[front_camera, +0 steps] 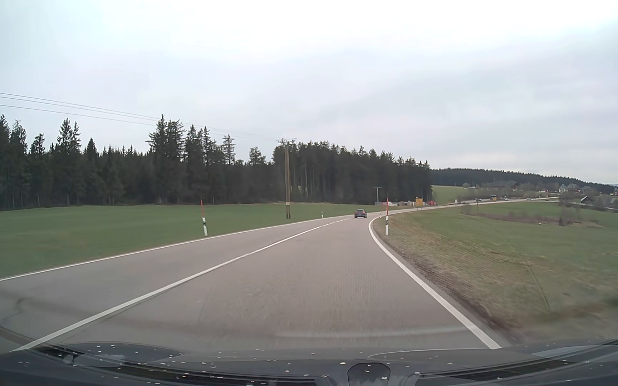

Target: Follow the waypoints while adhering to traffic rules and regulations

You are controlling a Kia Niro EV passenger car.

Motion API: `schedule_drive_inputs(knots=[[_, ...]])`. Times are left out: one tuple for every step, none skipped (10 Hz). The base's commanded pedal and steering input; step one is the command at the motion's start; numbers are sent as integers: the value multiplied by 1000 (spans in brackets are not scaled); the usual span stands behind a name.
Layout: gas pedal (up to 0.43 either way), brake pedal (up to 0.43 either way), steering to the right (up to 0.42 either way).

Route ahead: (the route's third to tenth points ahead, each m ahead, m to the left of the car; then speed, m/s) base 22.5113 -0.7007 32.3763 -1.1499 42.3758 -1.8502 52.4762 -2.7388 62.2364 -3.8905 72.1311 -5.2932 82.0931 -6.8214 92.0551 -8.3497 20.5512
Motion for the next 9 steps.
schedule_drive_inputs(knots=[[0, 0, 7], [0, 0, 7], [0, 0, 7], [0, 0, 7], [0, 0, 8], [0, 0, 8], [0, 0, 9], [0, 0, 8], [0, 0, 9]])
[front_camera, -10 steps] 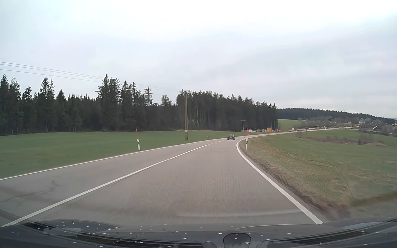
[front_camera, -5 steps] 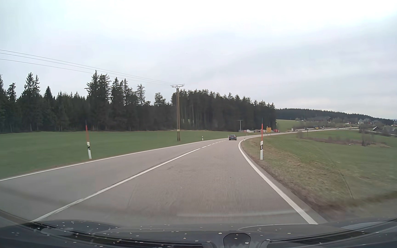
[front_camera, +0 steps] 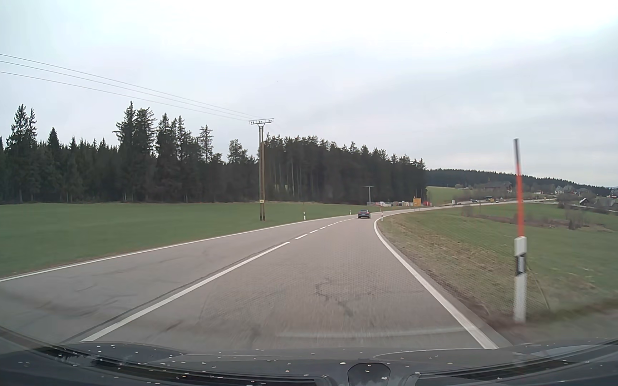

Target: Follow the waypoints while adhering to traffic rules and regulations

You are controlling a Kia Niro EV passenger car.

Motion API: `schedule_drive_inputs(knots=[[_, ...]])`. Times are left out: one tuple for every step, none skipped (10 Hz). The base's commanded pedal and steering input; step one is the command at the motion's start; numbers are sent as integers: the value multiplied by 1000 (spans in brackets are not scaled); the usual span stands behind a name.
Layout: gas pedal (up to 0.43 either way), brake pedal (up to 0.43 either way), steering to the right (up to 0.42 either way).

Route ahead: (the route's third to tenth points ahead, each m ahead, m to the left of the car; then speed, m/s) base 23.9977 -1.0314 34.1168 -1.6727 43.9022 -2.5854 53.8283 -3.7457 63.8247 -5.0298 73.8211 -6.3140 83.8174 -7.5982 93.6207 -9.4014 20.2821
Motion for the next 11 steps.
schedule_drive_inputs(knots=[[0, 0, 9], [0, 0, 10], [0, 0, 12], [0, 0, 12], [0, 0, 11], [0, 0, 11], [0, 0, 11], [0, 0, 11], [0, 0, 11], [0, 0, 11], [0, 0, 11]])
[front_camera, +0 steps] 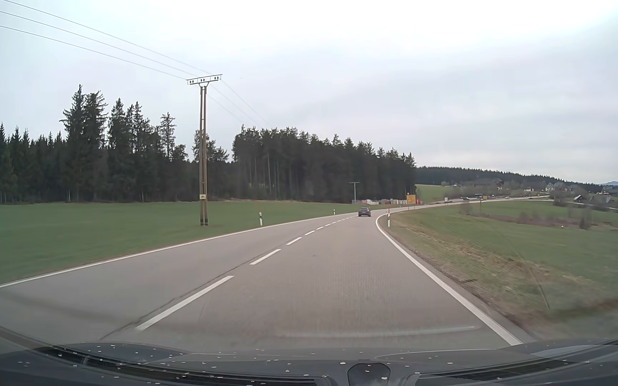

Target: Follow the waypoints while adhering to traffic rules and regulations

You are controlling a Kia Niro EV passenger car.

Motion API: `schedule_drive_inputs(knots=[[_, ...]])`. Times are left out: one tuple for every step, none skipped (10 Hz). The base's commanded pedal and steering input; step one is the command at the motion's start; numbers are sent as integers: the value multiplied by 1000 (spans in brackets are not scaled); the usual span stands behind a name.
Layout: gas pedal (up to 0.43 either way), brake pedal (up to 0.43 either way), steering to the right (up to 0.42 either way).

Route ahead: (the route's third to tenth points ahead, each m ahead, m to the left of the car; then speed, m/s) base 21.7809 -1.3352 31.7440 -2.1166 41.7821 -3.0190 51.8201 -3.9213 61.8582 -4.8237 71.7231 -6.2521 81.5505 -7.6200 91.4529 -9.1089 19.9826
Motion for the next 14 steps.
schedule_drive_inputs(knots=[[0, 0, 11], [0, 0, 11], [0, 0, 11], [0, 0, 11], [0, 0, 11], [0, 0, 10], [0, 0, 9], [0, 0, 9], [0, 0, 8], [0, 0, 8], [0, 0, 8], [0, 0, 8], [0, 0, 8], [0, 0, 10]])
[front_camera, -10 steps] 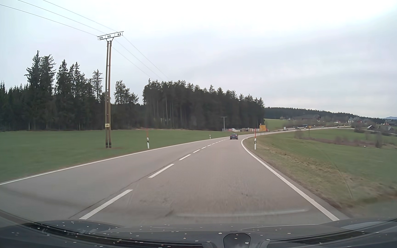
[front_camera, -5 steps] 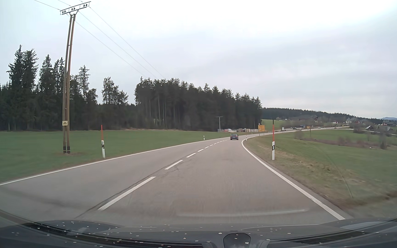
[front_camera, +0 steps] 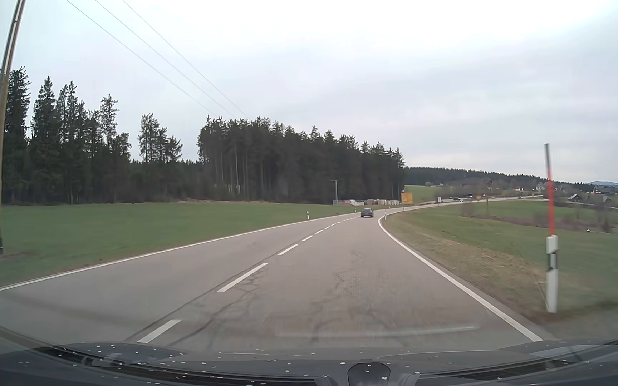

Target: Follow the waypoints while adhering to traffic rules and regulations

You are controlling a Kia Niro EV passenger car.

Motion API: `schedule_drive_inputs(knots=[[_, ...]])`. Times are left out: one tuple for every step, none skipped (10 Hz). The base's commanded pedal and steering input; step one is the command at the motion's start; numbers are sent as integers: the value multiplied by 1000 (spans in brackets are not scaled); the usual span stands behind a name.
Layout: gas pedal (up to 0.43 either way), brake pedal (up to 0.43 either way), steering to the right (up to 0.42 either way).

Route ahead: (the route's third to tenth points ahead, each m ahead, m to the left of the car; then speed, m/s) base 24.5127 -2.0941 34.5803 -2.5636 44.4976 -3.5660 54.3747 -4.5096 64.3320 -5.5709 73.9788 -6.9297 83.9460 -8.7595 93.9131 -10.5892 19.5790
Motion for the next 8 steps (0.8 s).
schedule_drive_inputs(knots=[[0, 0, 10], [0, 0, 11], [0, 104, 11], [0, 159, 11], [0, 189, 11], [0, 201, 11], [0, 201, 10], [0, 195, 10]])
